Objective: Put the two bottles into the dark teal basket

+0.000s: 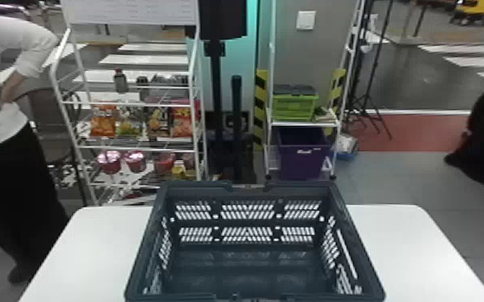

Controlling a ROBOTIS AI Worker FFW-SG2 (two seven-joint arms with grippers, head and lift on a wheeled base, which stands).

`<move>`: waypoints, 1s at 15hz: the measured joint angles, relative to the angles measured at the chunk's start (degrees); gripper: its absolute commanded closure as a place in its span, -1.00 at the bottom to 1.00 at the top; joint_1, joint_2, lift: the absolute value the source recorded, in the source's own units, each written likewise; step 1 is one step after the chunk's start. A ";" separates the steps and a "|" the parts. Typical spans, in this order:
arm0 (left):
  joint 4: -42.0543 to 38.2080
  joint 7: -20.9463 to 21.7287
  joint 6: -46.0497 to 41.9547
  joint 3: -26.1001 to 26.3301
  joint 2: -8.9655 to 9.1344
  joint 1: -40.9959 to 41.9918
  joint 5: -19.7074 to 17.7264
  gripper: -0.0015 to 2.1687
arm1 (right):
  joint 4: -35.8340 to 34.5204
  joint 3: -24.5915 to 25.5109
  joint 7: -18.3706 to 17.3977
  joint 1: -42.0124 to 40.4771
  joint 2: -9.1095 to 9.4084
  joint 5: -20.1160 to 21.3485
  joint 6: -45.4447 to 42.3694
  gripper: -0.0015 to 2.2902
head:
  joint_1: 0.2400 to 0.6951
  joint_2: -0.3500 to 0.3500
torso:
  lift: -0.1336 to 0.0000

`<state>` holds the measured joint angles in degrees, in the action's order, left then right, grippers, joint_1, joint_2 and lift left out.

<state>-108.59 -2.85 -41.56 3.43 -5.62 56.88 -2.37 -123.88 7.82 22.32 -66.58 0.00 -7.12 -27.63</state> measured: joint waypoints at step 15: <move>1.42 0.12 -0.75 0.09 0.00 -0.55 -0.18 0.98 | -6.02 -0.39 -0.09 1.03 0.00 0.39 3.36 0.50 | 0.14 0.00 | 1.00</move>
<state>-107.18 -2.73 -42.32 3.51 -5.62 56.34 -2.55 -129.89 7.43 22.23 -65.55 0.00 -6.73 -24.28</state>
